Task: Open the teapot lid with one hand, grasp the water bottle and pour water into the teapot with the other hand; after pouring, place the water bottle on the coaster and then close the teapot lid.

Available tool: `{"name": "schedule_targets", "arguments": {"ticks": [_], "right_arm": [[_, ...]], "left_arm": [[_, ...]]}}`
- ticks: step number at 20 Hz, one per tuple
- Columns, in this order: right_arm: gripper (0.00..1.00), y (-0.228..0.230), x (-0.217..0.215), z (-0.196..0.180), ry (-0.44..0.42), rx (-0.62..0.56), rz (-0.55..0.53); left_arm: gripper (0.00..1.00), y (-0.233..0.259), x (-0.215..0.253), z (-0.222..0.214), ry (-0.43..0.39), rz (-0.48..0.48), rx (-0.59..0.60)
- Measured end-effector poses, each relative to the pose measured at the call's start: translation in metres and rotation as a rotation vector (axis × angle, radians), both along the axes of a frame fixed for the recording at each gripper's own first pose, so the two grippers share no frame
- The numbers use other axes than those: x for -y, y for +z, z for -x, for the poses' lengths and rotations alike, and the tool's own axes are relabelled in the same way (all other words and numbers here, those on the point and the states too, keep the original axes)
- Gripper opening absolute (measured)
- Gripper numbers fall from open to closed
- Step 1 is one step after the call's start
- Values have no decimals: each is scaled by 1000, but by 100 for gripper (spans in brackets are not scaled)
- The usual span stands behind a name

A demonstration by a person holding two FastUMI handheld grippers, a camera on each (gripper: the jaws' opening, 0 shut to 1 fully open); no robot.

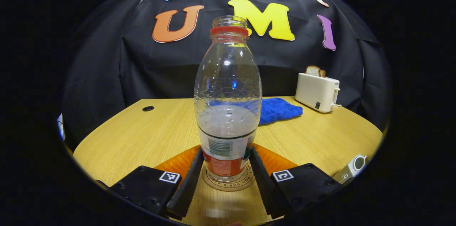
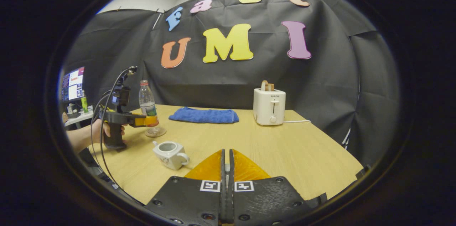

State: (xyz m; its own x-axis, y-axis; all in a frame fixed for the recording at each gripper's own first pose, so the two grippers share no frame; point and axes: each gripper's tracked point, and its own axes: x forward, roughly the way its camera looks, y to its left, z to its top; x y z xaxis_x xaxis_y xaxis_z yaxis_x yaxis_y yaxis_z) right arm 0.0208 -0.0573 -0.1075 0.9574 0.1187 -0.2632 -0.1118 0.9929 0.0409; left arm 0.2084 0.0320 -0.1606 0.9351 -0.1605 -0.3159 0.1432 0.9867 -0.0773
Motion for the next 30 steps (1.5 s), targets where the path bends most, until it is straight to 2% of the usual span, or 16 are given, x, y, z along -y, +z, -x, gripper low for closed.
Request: {"name": "schedule_targets", "arguments": {"ticks": [3, 4, 7, 8, 12, 16, 21, 24, 27, 30], "right_arm": [[0, 2, 0, 1, -2, 4, 3], [0, 2, 0, 1, -2, 4, 4], [0, 4, 0, 2, -2, 8, 2], [0, 4, -2, 3, 0, 9, 2], [0, 10, -15, 4, 23, 19, 0], [0, 25, -41, -3, 71, 49, -12], [0, 37, -93, -34, 190, 62, -53], [0, 39, -125, -50, 256, 65, -60], [0, 26, -153, -61, 312, 49, -33], [0, 7, -164, -67, 337, 23, -17]], "left_arm": [[81, 1, 1, 0, -5, 16, -5], [89, 2, -2, 1, -1, 18, -7], [92, -1, -2, 4, 5, 28, -24], [99, -2, -4, 12, 13, 33, -41], [100, 3, -9, 36, 42, 61, -69], [100, 26, -29, 77, 72, 51, -19], [100, 60, -73, 135, 189, 8, 80], [100, 69, -90, 164, 243, 17, 111], [100, 72, -119, 186, 328, -17, 136], [100, 72, -137, 200, 377, -29, 151]]}}
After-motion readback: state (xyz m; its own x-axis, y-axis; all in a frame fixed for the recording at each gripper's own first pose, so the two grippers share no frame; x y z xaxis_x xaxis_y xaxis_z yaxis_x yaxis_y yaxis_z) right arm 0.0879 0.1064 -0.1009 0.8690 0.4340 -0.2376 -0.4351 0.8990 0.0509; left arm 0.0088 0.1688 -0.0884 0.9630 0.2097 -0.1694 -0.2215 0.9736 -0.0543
